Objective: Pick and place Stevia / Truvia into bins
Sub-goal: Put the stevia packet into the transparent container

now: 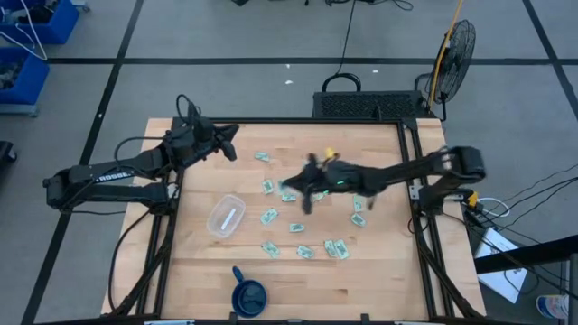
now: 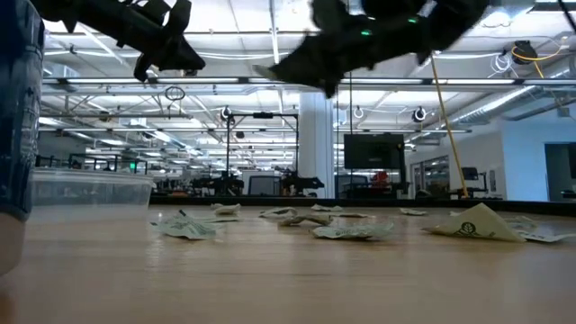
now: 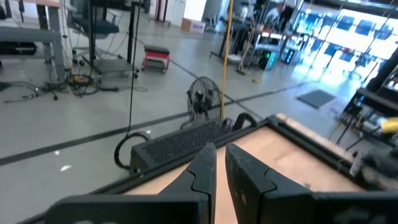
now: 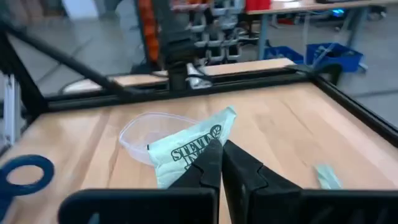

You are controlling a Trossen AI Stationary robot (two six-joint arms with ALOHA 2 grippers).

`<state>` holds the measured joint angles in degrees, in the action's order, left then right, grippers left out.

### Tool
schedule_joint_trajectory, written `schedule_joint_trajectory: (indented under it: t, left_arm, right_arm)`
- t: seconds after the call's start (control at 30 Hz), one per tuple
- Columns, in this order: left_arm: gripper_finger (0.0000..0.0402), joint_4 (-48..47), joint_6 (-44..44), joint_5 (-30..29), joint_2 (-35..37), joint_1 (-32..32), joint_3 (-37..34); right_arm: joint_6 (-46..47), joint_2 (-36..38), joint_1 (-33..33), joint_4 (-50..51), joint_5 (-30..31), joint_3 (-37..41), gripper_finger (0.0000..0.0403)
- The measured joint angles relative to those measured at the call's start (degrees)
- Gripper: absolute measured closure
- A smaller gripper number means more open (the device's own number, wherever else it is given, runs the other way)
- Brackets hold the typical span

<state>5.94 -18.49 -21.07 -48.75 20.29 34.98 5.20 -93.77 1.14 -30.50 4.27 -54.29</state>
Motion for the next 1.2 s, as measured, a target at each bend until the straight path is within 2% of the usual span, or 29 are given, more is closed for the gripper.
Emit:
schedule_joint_trajectory:
  t: [0.17, 0.4, 0.6, 0.9, 1.2]
  left_arm:
    - [0.0362, -0.3, 0.0, 0.1, 0.0, 0.0, 0.0]
    - [0.0362, -0.2, 0.0, 0.1, 0.0, -0.1, 0.0]
    - [0.0362, -0.3, 0.0, 0.2, 0.0, -0.1, 0.0]
    - [0.0362, -0.7, 0.1, 3.2, 0.0, -0.2, 0.0]
    - [0.0362, -0.7, -0.1, 3.2, 0.0, -0.2, 0.0]
  right_arm:
    - [-2.0, -14.0, -3.5, -5.7, 0.0, -11.3, 0.0403]
    - [-0.4, -28.6, -5.5, -17.0, 0.0, -22.1, 0.0403]
    - [2.7, -37.6, -5.2, -17.1, 0.3, -28.8, 0.0403]
    - [1.9, -42.8, -3.0, -16.9, 0.4, -33.1, 0.0395]
    - [-0.5, -43.0, -1.3, -12.9, 0.2, -33.2, 0.0324]
